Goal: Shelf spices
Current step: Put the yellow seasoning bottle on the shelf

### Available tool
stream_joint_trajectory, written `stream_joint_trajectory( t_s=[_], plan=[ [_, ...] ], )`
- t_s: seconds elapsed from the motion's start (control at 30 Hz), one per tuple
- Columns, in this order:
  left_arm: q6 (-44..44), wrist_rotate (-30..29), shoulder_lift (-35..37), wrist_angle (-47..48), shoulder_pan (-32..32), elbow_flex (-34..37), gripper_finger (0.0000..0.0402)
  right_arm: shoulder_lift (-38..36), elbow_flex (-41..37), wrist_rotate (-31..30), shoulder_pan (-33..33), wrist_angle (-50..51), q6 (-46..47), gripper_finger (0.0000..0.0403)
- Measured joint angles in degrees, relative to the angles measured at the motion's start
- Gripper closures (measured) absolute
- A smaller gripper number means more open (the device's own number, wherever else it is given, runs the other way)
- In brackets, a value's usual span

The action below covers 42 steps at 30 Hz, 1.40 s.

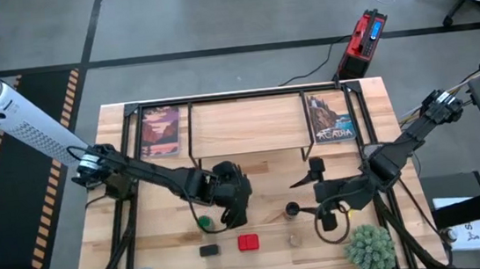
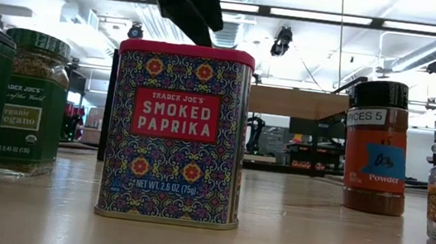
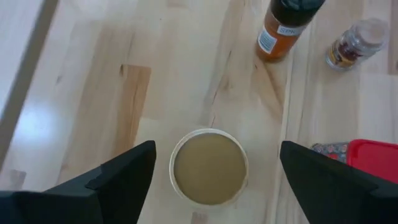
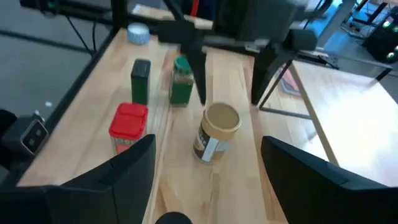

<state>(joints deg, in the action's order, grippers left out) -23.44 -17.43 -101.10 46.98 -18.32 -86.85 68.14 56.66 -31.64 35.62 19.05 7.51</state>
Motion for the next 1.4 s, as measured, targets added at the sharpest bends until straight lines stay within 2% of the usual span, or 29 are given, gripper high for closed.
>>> stream_joint_trajectory(
  t_s=[0.23, 0.53, 0.93, 1.4],
  plan=[
    [3.7, 1.6, -1.4, -0.4, 0.6, 0.2, 0.0076, -2.0, -0.3, 0.0, 0.0, -0.1, -0.6, 0.0148],
    [5.8, 2.1, -4.6, -0.4, 1.2, 0.3, 0.0077, -2.0, -0.3, -0.5, 0.0, -0.1, -1.1, 0.014],
    [4.9, 5.5, -5.7, 0.6, 2.6, 0.3, 0.0054, -2.0, -0.3, -0.5, 0.0, 0.0, -1.0, 0.0161],
    [4.7, 9.2, -9.9, 0.0, 3.2, 0.6, 0.007, -2.0, -0.3, -0.5, 0.0, 0.0, -1.0, 0.0167]
  ],
)
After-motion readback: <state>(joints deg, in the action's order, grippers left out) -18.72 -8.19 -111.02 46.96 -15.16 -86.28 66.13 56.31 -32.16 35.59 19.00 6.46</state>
